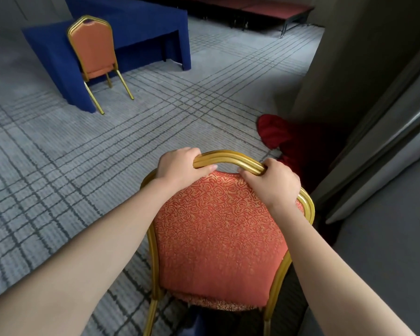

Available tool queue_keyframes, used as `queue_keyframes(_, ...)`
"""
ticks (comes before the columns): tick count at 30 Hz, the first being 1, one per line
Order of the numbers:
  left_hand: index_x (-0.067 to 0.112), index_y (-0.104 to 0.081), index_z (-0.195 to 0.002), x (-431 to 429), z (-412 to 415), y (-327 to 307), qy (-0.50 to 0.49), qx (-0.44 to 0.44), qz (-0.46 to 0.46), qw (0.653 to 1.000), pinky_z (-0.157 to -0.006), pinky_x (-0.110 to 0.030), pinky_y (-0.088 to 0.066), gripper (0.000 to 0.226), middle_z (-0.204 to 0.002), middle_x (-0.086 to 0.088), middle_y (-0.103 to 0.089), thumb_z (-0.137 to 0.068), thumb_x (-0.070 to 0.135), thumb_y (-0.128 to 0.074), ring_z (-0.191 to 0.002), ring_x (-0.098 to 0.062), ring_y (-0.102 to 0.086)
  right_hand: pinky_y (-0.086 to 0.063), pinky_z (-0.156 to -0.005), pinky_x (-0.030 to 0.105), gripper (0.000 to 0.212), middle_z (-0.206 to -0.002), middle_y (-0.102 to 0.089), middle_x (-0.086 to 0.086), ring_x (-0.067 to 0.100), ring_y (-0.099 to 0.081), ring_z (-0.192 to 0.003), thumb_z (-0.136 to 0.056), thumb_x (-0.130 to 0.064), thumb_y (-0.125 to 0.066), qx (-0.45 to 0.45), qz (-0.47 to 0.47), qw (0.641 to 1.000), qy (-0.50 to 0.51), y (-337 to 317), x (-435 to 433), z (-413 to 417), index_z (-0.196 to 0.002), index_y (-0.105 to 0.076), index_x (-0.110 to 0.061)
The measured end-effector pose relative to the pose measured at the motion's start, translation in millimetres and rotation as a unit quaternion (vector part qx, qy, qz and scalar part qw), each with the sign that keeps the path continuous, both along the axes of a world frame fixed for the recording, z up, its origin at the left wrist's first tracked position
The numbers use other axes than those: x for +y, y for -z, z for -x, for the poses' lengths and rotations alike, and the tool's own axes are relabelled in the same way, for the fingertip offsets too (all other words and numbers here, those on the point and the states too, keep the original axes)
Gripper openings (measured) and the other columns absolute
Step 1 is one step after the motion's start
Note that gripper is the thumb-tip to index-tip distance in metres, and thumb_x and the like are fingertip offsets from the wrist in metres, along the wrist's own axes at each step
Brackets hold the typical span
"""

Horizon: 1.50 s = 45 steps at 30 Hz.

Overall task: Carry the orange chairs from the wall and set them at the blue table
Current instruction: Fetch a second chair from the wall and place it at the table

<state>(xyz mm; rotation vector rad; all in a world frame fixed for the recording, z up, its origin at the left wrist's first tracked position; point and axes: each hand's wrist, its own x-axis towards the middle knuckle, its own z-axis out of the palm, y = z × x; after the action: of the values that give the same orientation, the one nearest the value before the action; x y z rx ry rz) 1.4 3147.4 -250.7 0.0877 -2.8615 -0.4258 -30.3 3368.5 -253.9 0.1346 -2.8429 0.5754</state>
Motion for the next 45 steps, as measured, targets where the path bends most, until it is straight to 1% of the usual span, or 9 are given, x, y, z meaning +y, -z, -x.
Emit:
queue_keyframes(6, 0.023, -0.052, -0.06, -16.2, 54.6, 7.6, 0.023, 0.019, 0.009, 1.0, -0.051, -0.028, -0.025, 0.045, -0.059, 0.009, -0.051, -0.073, 0.064, -0.061, -0.059, -0.017, -0.053, -0.037, -0.05, 0.028, 0.048, -0.057, -0.055, -0.004, 0.019, -0.059, -0.062, -0.064, -0.065, -0.061, -0.01, -0.029, 0.999, -0.007, 2.2, -9.4, 55.2, -0.06, -0.053, -0.018)
queue_keyframes(16, 0.021, -0.048, -0.059, -71.1, 161.0, -34.8, -0.007, 0.048, 0.02, 0.999, -0.054, -0.028, -0.031, 0.048, -0.06, 0.002, -0.057, -0.073, 0.065, -0.062, -0.068, -0.026, -0.061, -0.033, -0.053, 0.029, 0.047, -0.057, -0.055, -0.003, 0.02, -0.054, -0.063, -0.062, -0.065, -0.059, 0.024, -0.036, 0.998, -0.05, -38.4, -67.5, 177.5, -0.061, -0.056, -0.018)
queue_keyframes(19, 0.019, -0.058, -0.065, -85.9, 200.5, -51.0, -0.017, 0.066, 0.032, 0.997, -0.055, -0.028, -0.033, 0.047, -0.068, -0.001, -0.065, -0.072, 0.065, -0.062, -0.071, -0.028, -0.063, -0.034, -0.054, 0.029, 0.047, -0.059, -0.056, -0.003, 0.023, -0.057, -0.067, -0.063, -0.066, -0.059, 0.034, -0.034, 0.996, -0.075, -51.9, -84.9, 223.6, -0.057, -0.051, -0.019)
queue_keyframes(23, 0.019, -0.064, -0.071, -107.3, 258.7, -65.5, -0.032, 0.083, 0.036, 0.995, -0.057, -0.031, -0.043, 0.046, -0.067, 0.001, -0.065, -0.073, 0.065, -0.061, -0.071, -0.026, -0.063, -0.039, -0.053, 0.03, 0.049, -0.06, -0.057, -0.003, 0.024, -0.058, -0.068, -0.063, -0.068, -0.055, 0.051, -0.038, 0.993, -0.099, -65.5, -108.8, 290.9, -0.061, -0.058, -0.019)
queue_keyframes(25, 0.02, -0.064, -0.07, -118.0, 292.5, -70.6, -0.041, 0.093, 0.041, 0.994, -0.058, -0.032, -0.047, 0.047, -0.066, 0.003, -0.064, -0.073, 0.066, -0.06, -0.07, -0.025, -0.063, -0.042, -0.053, 0.03, 0.048, -0.059, -0.057, -0.004, 0.023, -0.057, -0.066, -0.063, -0.067, -0.055, 0.062, -0.032, 0.991, -0.114, -71.5, -120.9, 328.6, -0.062, -0.06, -0.019)
queue_keyframes(32, 0.022, -0.06, -0.065, -170.2, 428.0, -92.3, -0.1, 0.123, 0.042, 0.986, -0.056, -0.029, -0.046, 0.046, -0.06, 0.008, -0.06, -0.075, 0.066, -0.056, -0.064, -0.016, -0.06, -0.033, -0.053, 0.029, 0.047, -0.057, -0.05, -0.006, 0.02, -0.046, -0.063, -0.068, -0.065, -0.059, 0.089, -0.03, 0.979, -0.181, -105.3, -180.1, 487.8, -0.061, -0.054, -0.019)
queue_keyframes(37, 0.024, -0.049, -0.059, -214.8, 515.6, -95.7, -0.143, 0.12, 0.042, 0.982, -0.054, -0.028, -0.041, 0.046, -0.056, 0.008, -0.053, -0.077, 0.066, -0.057, -0.063, -0.017, -0.059, -0.032, -0.054, 0.028, 0.048, -0.058, -0.05, -0.007, 0.021, -0.047, -0.065, -0.068, -0.066, -0.059, 0.093, -0.039, 0.972, -0.212, -113.8, -233.6, 590.7, -0.068, -0.059, -0.018)
queue_keyframes(41, 0.021, -0.055, -0.061, -263.3, 598.4, -86.8, -0.165, 0.114, 0.031, 0.979, -0.053, -0.028, -0.04, 0.05, -0.058, 0.006, -0.057, -0.077, 0.068, -0.056, -0.062, -0.015, -0.059, -0.036, -0.056, 0.029, 0.047, -0.06, -0.053, -0.005, 0.024, -0.055, -0.069, -0.067, -0.065, -0.059, 0.079, -0.046, 0.97, -0.225, -109.3, -287.3, 681.0, -0.067, -0.059, -0.018)
queue_keyframes(45, 0.024, -0.055, -0.06, -327.8, 696.9, -79.5, -0.17, 0.111, 0.028, 0.979, -0.053, -0.026, -0.037, 0.048, -0.058, 0.009, -0.055, -0.077, 0.069, -0.056, -0.062, -0.012, -0.058, -0.037, -0.056, 0.029, 0.046, -0.063, -0.056, -0.005, 0.021, -0.051, -0.068, -0.067, -0.066, -0.06, 0.064, -0.035, 0.97, -0.232, -101.8, -353.9, 784.1, -0.07, -0.062, -0.02)
